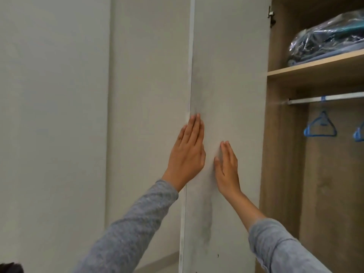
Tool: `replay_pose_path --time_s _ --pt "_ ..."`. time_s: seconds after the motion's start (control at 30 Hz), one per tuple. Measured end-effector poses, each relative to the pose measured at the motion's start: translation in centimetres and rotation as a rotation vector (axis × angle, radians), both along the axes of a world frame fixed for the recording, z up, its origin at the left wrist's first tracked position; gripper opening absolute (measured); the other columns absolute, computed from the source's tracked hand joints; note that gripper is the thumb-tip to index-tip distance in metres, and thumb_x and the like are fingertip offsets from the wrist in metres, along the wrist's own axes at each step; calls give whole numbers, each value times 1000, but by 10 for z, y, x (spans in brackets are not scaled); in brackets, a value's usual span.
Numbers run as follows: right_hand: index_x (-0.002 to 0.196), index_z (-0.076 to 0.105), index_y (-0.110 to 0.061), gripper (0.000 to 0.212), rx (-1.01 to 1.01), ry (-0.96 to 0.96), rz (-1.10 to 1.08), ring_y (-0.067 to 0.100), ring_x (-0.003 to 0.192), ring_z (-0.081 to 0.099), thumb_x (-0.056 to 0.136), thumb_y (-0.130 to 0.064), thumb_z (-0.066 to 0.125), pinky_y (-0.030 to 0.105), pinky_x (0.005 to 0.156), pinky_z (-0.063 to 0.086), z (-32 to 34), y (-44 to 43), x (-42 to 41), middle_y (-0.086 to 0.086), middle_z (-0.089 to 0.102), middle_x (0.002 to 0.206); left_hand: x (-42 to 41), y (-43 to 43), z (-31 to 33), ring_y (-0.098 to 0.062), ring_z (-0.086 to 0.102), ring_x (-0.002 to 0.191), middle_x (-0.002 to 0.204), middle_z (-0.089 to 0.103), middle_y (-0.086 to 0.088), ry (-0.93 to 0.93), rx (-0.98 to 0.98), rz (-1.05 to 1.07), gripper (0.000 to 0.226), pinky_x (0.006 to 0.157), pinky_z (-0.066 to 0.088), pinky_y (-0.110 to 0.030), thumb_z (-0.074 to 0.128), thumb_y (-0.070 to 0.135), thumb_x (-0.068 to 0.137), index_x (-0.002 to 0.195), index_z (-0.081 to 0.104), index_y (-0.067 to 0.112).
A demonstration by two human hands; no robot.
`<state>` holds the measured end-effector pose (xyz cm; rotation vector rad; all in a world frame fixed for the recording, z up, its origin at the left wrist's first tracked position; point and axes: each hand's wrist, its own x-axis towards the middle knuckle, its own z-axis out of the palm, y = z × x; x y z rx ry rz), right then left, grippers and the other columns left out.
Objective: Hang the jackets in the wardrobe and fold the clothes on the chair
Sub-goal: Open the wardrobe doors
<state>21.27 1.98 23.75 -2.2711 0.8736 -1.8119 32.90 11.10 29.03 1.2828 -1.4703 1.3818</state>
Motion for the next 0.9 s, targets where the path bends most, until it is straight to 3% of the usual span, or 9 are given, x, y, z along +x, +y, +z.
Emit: replay_pose_path --time_s 0.17,0.3,0.47,0.6,0.73,0.9 --pt "148 23 -16 57 -39 20 26 15 144 11 97 -19 48 11 110 2 -1 -12 13 2 14 157 14 -14 -25 -25 19 144 153 25 -17 2 65 179 66 118 8 -36 47 21 84 144 31 -3" --pt "146 29 -13 63 -66 108 56 20 144 13 90 -11 56 19 113 7 -1 -21 17 5 17 156 28 -22 -41 -25 24 142 153 27 -15 32 129 259 61 117 8 -34 40 24 89 144 32 0" --pt "149 22 -19 71 -82 311 43 21 145 6 86 -8 54 24 115 7 -9 -37 18 3 7 158 47 -41 -46 -27 27 141 152 29 -14 67 163 315 58 117 6 -34 35 27 93 144 31 0" --pt "149 21 -23 73 -82 384 -34 21 146 5 84 -3 50 38 115 25 -14 -53 24 1 6 159 56 -62 -50 -29 20 143 155 23 -14 104 195 363 61 118 10 -40 37 30 93 146 26 2" --pt "143 36 -18 72 -84 371 -125 30 141 23 77 3 54 41 99 46 -16 -65 29 8 25 154 59 -78 -56 -34 26 140 153 28 -15 155 206 383 72 112 25 -47 60 30 86 145 27 5" --pt "135 46 -15 71 -112 361 -151 31 130 28 68 3 63 49 87 52 -22 -81 34 13 40 143 62 -95 -64 -38 22 141 153 25 -17 177 221 368 71 111 30 -52 58 33 87 146 29 6"
